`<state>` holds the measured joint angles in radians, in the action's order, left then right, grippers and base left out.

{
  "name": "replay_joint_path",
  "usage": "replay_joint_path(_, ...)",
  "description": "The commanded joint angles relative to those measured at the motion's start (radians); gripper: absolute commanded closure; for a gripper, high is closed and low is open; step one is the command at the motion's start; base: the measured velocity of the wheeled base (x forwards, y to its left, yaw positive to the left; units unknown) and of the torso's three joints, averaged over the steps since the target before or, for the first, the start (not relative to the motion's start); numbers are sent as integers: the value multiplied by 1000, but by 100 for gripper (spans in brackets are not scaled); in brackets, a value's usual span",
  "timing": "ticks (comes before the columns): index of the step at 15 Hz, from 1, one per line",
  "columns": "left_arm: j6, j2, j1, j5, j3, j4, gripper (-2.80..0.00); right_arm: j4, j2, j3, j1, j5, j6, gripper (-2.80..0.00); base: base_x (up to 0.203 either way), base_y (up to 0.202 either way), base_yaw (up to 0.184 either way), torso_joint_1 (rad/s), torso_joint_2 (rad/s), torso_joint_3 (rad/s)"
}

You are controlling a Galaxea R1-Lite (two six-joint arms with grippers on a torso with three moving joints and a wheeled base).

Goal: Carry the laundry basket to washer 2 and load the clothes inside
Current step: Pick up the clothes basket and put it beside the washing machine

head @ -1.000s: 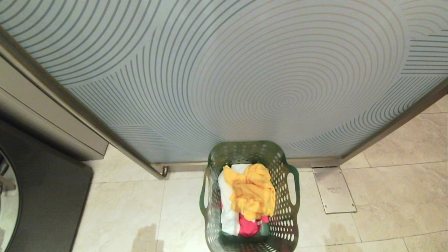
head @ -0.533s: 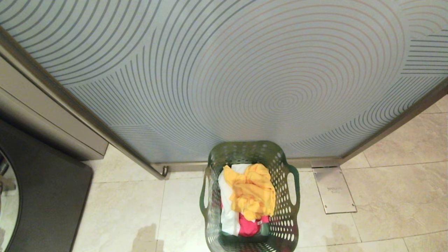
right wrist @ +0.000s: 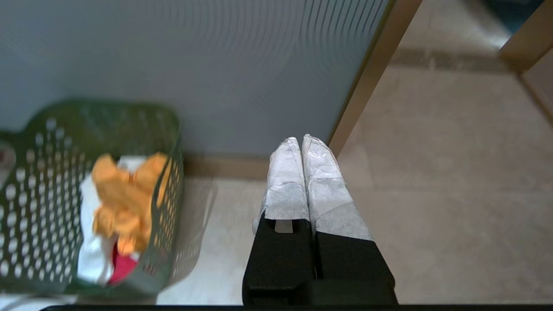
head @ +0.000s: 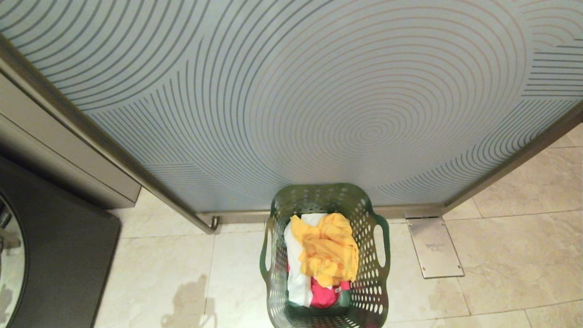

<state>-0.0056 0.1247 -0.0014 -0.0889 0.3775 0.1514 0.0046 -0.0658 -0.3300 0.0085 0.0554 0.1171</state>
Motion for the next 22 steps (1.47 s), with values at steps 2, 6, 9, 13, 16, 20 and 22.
replay_joint_path(2,-52,348,-6,-48,201,27,0,38,-277,-217,1,28,-60,0,0,0,0,0,0,0)
replay_joint_path(6,-121,851,-13,-220,324,4,0,215,-666,-342,6,7,-324,0,0,0,0,0,0,0)
replay_joint_path(9,-142,1148,-29,-311,253,-213,0,197,-879,-284,20,-141,-449,0,0,0,0,0,0,0)
replay_joint_path(13,-153,1325,-84,-311,117,-413,0,-139,-1060,-45,129,-195,-504,0,0,0,0,0,0,0)
replay_joint_path(16,-160,1348,-213,-307,102,-410,0,-215,-1171,-65,202,-162,-667,0,0,0,0,0,0,0)
replay_joint_path(20,-235,1444,-375,-298,82,-415,0,-178,-1312,-127,267,-104,-765,0,0,0,0,0,0,0)
replay_joint_path(22,-266,1465,-420,-286,86,-418,-280,-173,-1387,-130,285,-38,-757,0,0,0,0,0,0,0)
